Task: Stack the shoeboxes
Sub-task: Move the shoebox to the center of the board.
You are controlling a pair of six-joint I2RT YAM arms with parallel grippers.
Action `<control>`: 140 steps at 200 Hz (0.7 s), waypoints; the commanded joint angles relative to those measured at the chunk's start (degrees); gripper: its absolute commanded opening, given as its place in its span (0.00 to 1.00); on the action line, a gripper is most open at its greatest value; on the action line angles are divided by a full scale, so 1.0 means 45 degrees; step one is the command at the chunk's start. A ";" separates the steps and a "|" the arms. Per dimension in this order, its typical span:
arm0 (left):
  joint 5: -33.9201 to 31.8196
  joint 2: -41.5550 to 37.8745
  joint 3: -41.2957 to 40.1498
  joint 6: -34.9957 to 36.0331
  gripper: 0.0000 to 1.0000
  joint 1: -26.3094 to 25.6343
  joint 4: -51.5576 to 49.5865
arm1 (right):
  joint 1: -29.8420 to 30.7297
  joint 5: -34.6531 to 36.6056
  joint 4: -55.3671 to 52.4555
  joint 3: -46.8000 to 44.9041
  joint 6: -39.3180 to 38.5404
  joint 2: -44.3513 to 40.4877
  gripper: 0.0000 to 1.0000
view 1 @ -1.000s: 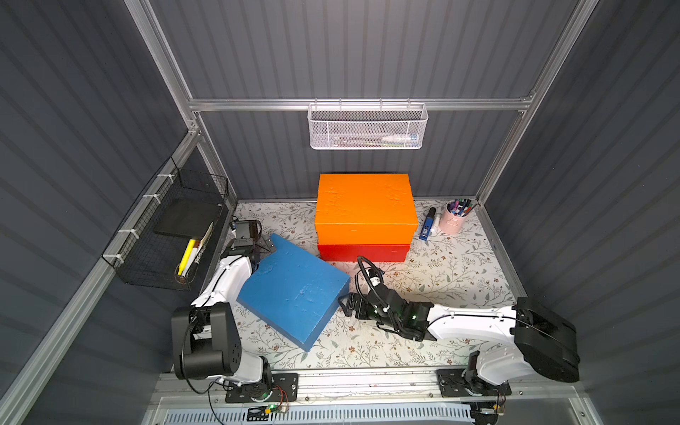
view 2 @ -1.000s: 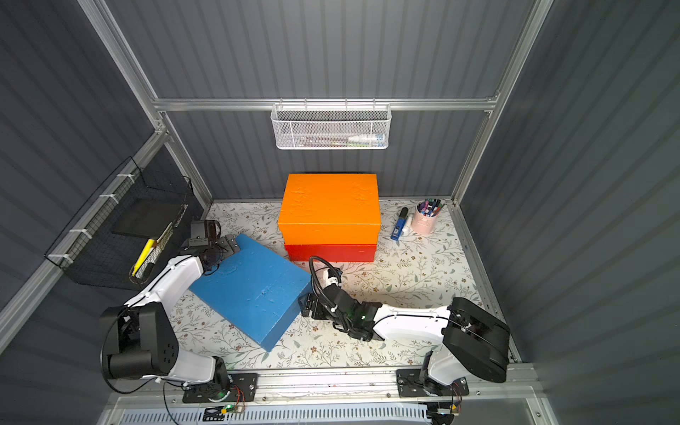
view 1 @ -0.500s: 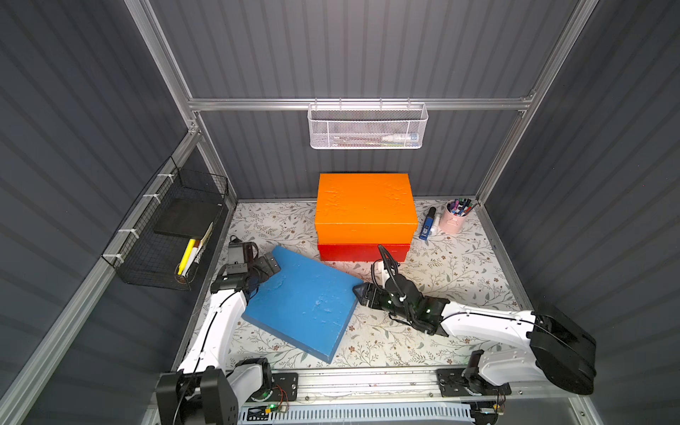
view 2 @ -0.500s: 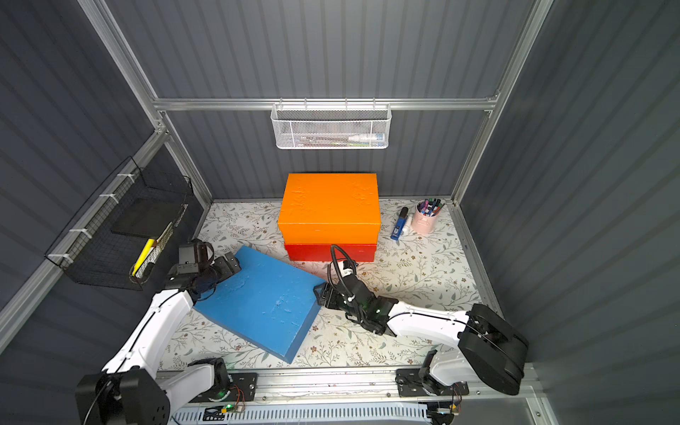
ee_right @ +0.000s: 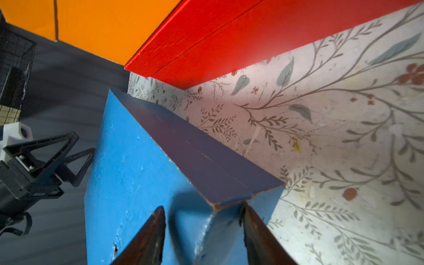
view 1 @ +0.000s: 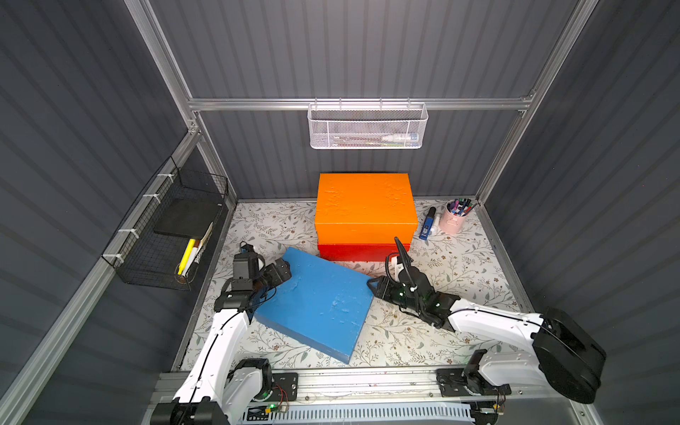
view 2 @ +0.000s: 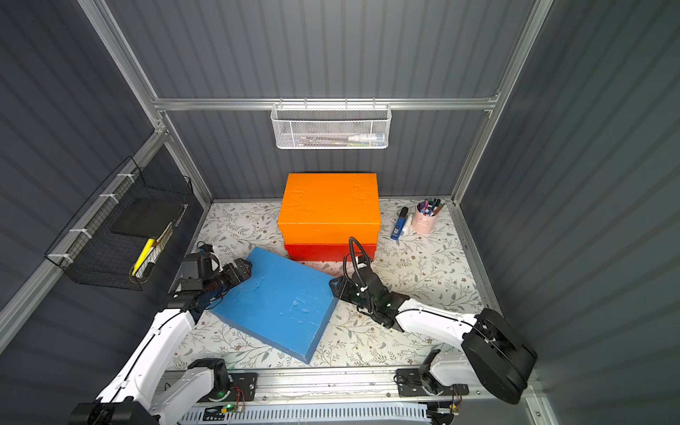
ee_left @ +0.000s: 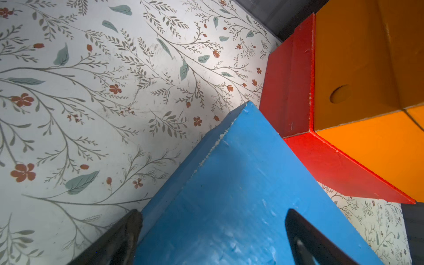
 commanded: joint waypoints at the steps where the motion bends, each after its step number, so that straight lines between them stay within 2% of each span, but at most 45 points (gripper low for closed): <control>1: 0.1322 0.0663 -0.0548 -0.0697 0.99 -0.0899 -0.1822 | -0.0170 -0.1300 0.0403 0.0488 0.0129 0.0551 0.52; 18: 0.1707 0.0629 -0.0512 -0.0833 0.99 -0.1074 -0.1878 | -0.0532 -0.1374 0.0147 0.0743 0.0016 0.0632 0.52; 56: 0.2378 -0.0381 -0.0817 -0.1156 0.99 -0.1593 -0.2227 | -0.1270 -0.0613 -0.1633 0.1156 -0.0726 -0.0009 0.59; 105: 0.3535 -0.1368 -0.0671 -0.1192 0.99 -0.2272 -0.2591 | -0.2654 -0.1226 -0.1987 0.0667 -0.0910 -0.0954 0.57; 133: 0.2695 -0.1771 0.0364 -0.0145 0.99 -0.2277 -0.3848 | -0.3182 -0.1294 -0.2918 0.0863 -0.1298 -0.1699 0.57; 140: 0.2489 -0.1867 0.0489 -0.0518 0.99 -0.2272 -0.4046 | -0.3291 -0.1223 -0.3194 0.0890 -0.1415 -0.1958 0.58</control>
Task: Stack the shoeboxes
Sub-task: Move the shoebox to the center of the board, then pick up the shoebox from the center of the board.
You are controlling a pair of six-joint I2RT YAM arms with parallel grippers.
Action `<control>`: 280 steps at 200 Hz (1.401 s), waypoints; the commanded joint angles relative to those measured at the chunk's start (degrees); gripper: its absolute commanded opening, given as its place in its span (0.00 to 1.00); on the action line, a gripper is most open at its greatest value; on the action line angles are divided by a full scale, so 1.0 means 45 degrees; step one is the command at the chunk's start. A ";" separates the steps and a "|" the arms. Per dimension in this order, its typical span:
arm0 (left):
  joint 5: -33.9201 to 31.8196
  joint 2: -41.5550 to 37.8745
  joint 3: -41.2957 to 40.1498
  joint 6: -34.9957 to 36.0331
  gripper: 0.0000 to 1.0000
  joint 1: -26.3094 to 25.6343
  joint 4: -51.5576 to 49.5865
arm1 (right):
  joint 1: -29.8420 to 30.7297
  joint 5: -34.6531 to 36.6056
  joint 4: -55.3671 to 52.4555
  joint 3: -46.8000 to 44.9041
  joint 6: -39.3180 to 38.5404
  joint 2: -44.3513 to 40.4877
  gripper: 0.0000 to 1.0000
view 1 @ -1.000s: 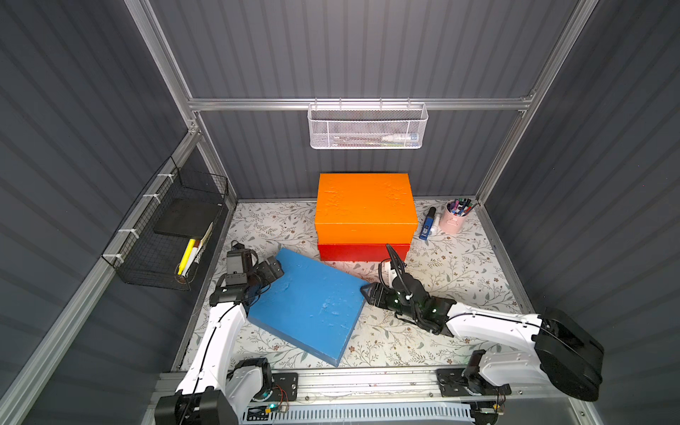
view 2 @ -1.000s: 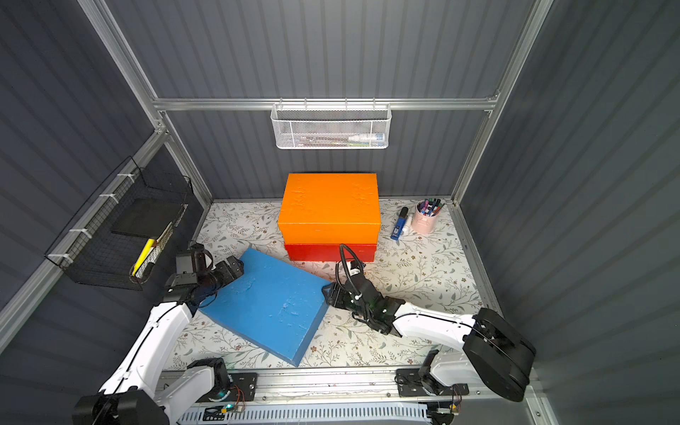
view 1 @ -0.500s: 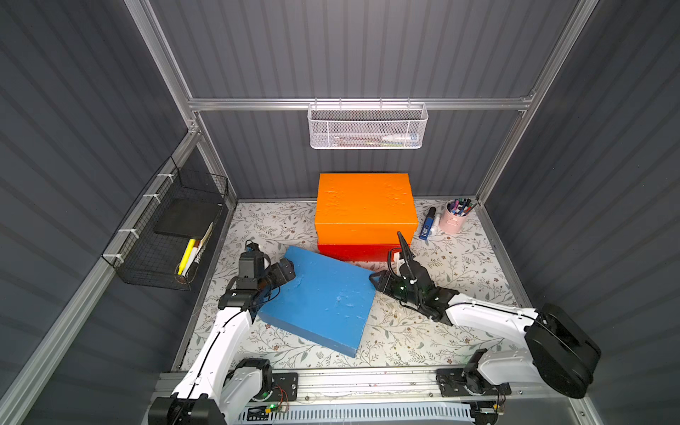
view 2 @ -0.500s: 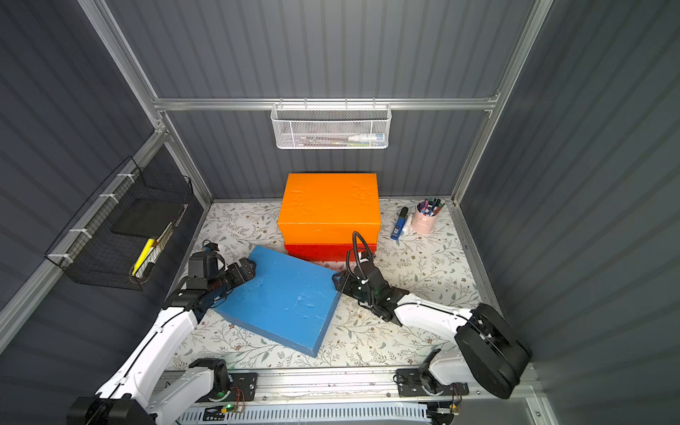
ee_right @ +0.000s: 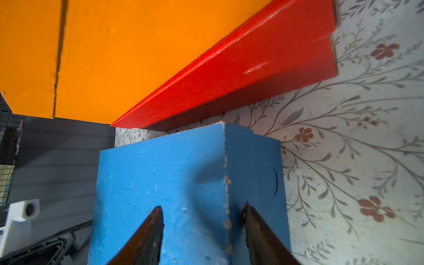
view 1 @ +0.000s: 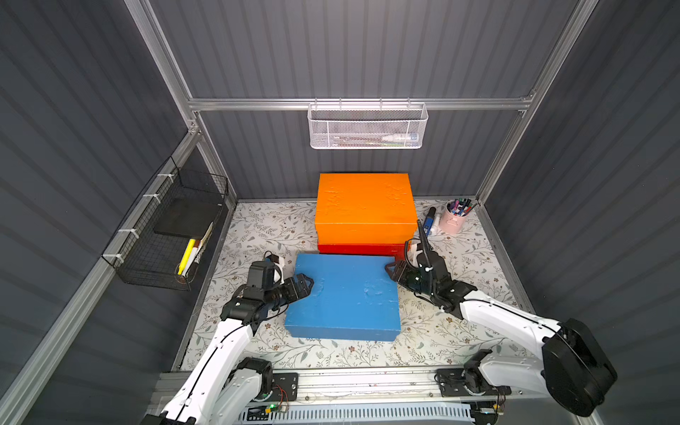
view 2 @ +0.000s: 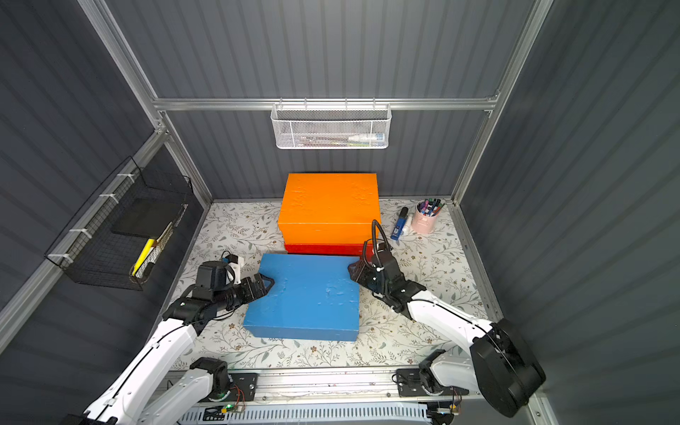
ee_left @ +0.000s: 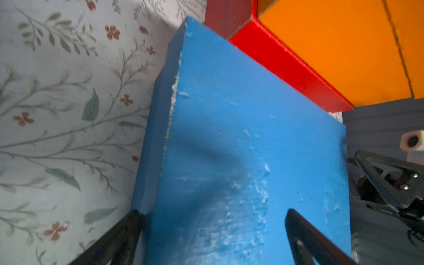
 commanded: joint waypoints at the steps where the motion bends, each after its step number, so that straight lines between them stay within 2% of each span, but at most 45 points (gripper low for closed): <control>1: 0.0046 -0.0414 0.0859 0.0139 0.99 -0.0058 -0.1694 | -0.0337 -0.0340 -0.1010 0.0166 -0.0579 -0.0867 0.58; 15: -0.0768 -0.0404 0.1292 0.0263 0.99 -0.0048 -0.2221 | -0.0418 -0.0011 -0.1791 0.0242 -0.0831 -0.1499 0.62; 45: -0.1262 -0.0100 0.1881 0.0463 0.99 -0.0029 -0.2636 | -0.0449 0.0736 -0.3500 0.0205 -0.1302 -0.3194 0.77; 73: -0.1344 0.0612 0.1721 0.0541 0.99 0.0026 -0.2282 | -0.0443 0.0668 -0.3810 -0.0525 -0.1211 -0.4297 0.80; 102: -0.0966 0.1339 0.1194 0.0573 0.99 0.0350 -0.1618 | -0.0434 0.0058 -0.3738 -0.1164 -0.1007 -0.4578 0.83; 139: 0.1205 0.1871 0.0385 0.0582 0.99 0.1669 -0.0424 | -0.0399 -0.1356 -0.2310 -0.1907 -0.0606 -0.3843 0.85; 168: 0.2811 0.2039 0.0021 0.0947 0.99 0.1728 0.0276 | -0.0316 -0.1909 -0.1179 -0.2182 -0.0295 -0.2994 0.88; 217: 0.4443 0.2530 -0.0651 0.0903 0.99 0.1727 0.1227 | 0.0030 -0.2203 0.0598 -0.2393 0.0322 -0.1621 0.89; 280: 0.5171 0.3383 -0.1462 0.0378 0.99 0.1710 0.2707 | 0.0818 -0.1854 0.1275 -0.2085 0.0500 -0.0439 0.88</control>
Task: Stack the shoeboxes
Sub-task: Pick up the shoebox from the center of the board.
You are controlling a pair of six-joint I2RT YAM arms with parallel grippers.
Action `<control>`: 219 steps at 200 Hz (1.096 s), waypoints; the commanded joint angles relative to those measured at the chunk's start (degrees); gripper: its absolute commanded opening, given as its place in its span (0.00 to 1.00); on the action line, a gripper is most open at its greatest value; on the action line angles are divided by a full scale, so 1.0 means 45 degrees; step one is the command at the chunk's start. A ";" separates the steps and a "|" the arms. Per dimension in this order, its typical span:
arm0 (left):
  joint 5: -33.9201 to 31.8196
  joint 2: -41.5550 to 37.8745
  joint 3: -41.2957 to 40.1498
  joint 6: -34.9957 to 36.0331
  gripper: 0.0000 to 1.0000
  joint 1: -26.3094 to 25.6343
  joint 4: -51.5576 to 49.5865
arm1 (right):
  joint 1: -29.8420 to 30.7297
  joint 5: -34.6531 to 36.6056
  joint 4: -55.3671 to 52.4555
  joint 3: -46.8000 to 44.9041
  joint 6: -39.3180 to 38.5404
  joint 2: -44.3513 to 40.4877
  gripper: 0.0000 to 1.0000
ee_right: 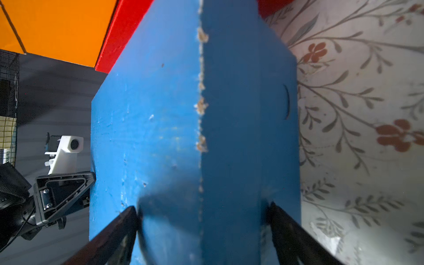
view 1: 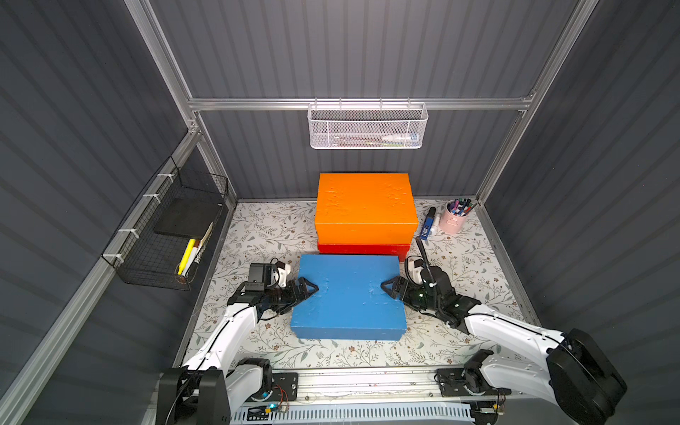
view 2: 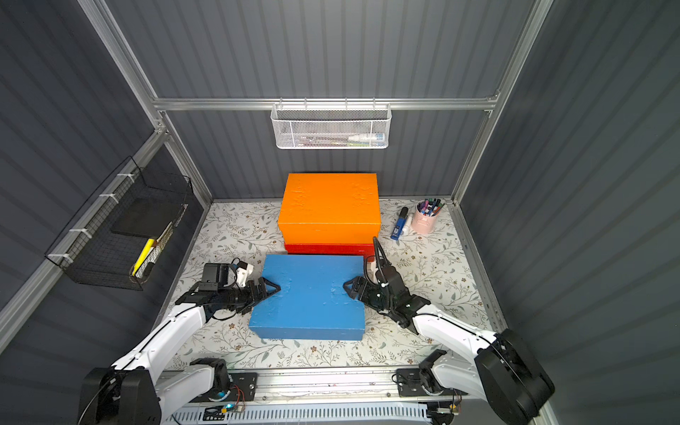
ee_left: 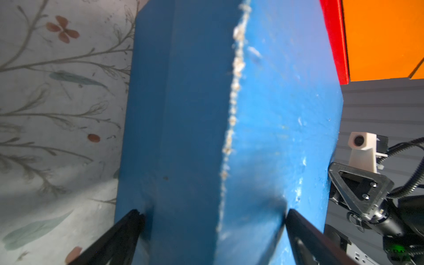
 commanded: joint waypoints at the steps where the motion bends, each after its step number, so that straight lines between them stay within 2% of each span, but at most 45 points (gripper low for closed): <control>1: 0.0766 0.0448 -0.0419 -0.0240 0.99 -0.0038 0.0650 | 0.0434 0.0047 0.0376 0.0137 0.0141 0.0300 0.88; 42: 0.0914 0.0396 -0.0391 -0.0521 0.99 -0.0400 0.0877 | 0.1127 0.0791 -0.0254 0.0468 0.0029 -0.0181 0.88; 86: 0.0514 -0.0283 0.0536 -0.0716 0.99 -0.1728 -0.0293 | 0.1863 0.1512 -0.1382 0.1017 -0.0162 -0.0999 0.87; 148: 0.0384 -0.1766 0.1963 -0.0735 0.99 -0.2038 -0.2347 | 0.2642 0.2265 -0.3123 0.1723 -0.0387 -0.2928 0.86; 219: 0.0427 -0.2102 0.4217 -0.0740 0.99 -0.2292 -0.3973 | 0.3168 0.2308 -0.4594 0.3184 -0.0743 -0.3868 0.85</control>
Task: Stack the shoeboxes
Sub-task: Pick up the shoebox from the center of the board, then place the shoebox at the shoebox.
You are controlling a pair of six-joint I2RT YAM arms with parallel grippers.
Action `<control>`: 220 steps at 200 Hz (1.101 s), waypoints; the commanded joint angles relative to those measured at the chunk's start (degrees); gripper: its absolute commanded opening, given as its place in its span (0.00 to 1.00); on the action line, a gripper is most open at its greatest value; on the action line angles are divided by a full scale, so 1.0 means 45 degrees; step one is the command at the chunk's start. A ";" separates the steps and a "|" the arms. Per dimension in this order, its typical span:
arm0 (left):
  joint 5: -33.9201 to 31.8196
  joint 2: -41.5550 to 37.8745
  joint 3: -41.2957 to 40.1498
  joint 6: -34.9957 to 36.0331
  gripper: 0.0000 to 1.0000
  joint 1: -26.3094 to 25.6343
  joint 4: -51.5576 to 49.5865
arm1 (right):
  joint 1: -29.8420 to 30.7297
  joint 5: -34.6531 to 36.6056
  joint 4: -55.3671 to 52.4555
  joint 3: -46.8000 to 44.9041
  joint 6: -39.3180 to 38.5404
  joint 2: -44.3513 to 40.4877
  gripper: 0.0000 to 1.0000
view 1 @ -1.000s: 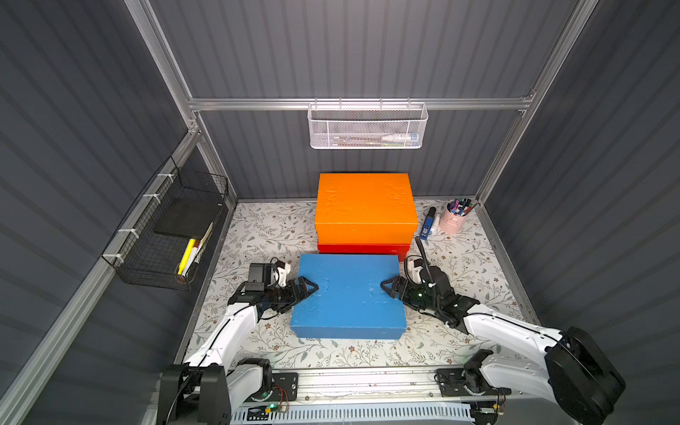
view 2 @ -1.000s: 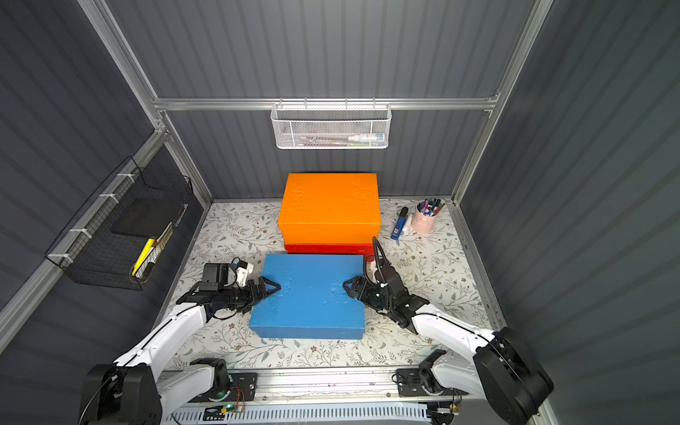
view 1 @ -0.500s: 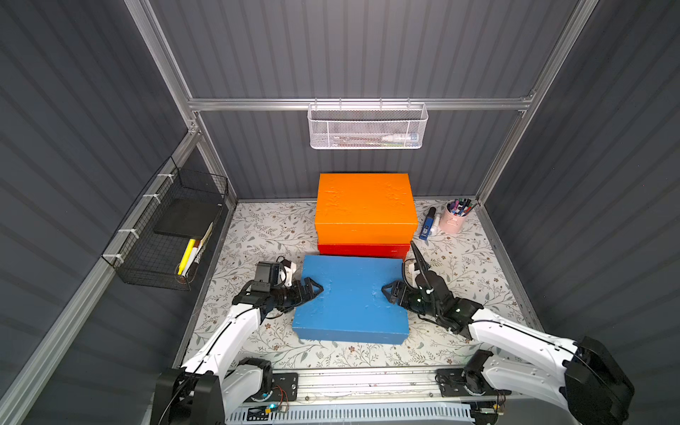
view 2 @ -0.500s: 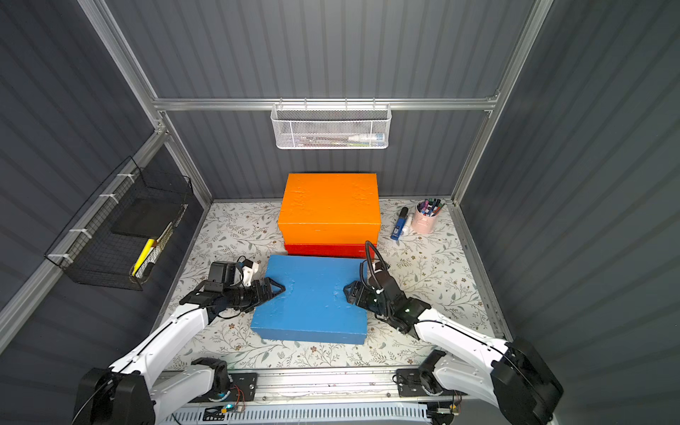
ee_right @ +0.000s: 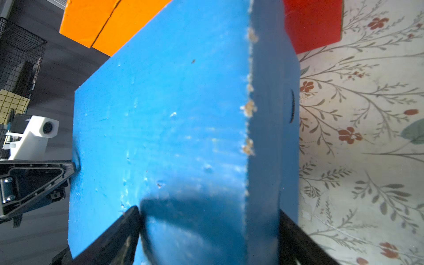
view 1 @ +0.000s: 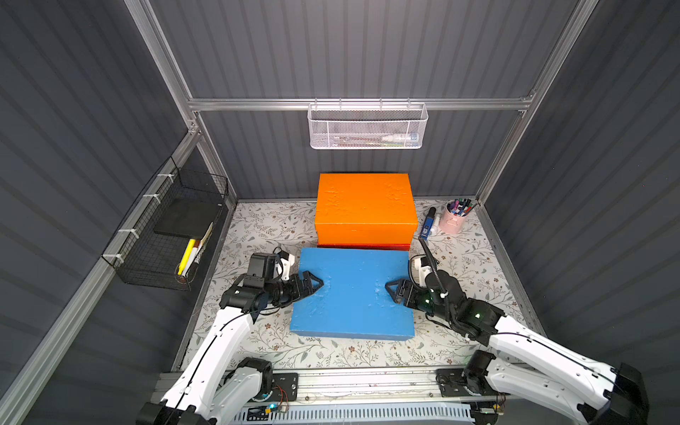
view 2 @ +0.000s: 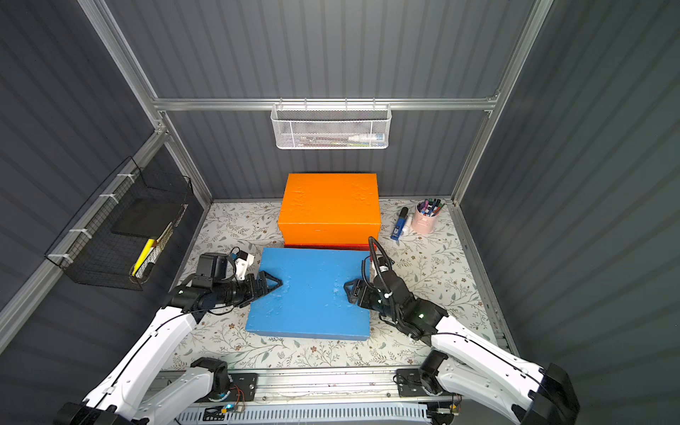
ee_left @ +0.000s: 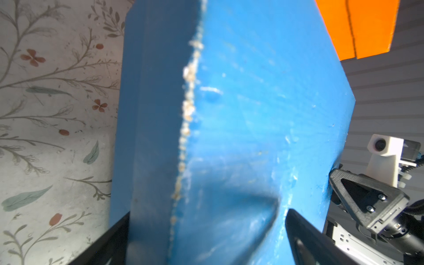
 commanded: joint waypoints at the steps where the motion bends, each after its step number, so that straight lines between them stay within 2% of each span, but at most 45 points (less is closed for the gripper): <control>1: 0.1660 -0.0305 0.1216 -0.0189 0.99 -0.0457 -0.0463 | 0.0579 -0.1227 0.0508 0.1043 -0.0167 -0.0265 0.85; 48: 0.1815 -0.0130 0.3226 -0.0255 0.99 -0.0511 -0.1486 | 0.1166 -0.0993 -0.0667 0.2920 -0.0724 -0.0410 0.85; 90: 0.1882 0.0722 0.5416 -0.0336 0.99 -0.0512 -0.2225 | 0.1404 -0.0858 -0.0698 0.4501 -0.1365 -0.0006 0.85; 182: 0.1852 0.3925 0.9826 -0.0944 0.99 -0.0512 -0.2302 | 0.1357 -0.0349 -0.0789 0.8450 -0.2612 0.2566 0.85; 220: 0.1934 0.5040 1.0958 -0.1558 0.99 -0.0512 -0.1873 | 0.0628 -0.0904 -0.0898 0.9917 -0.2690 0.3895 0.85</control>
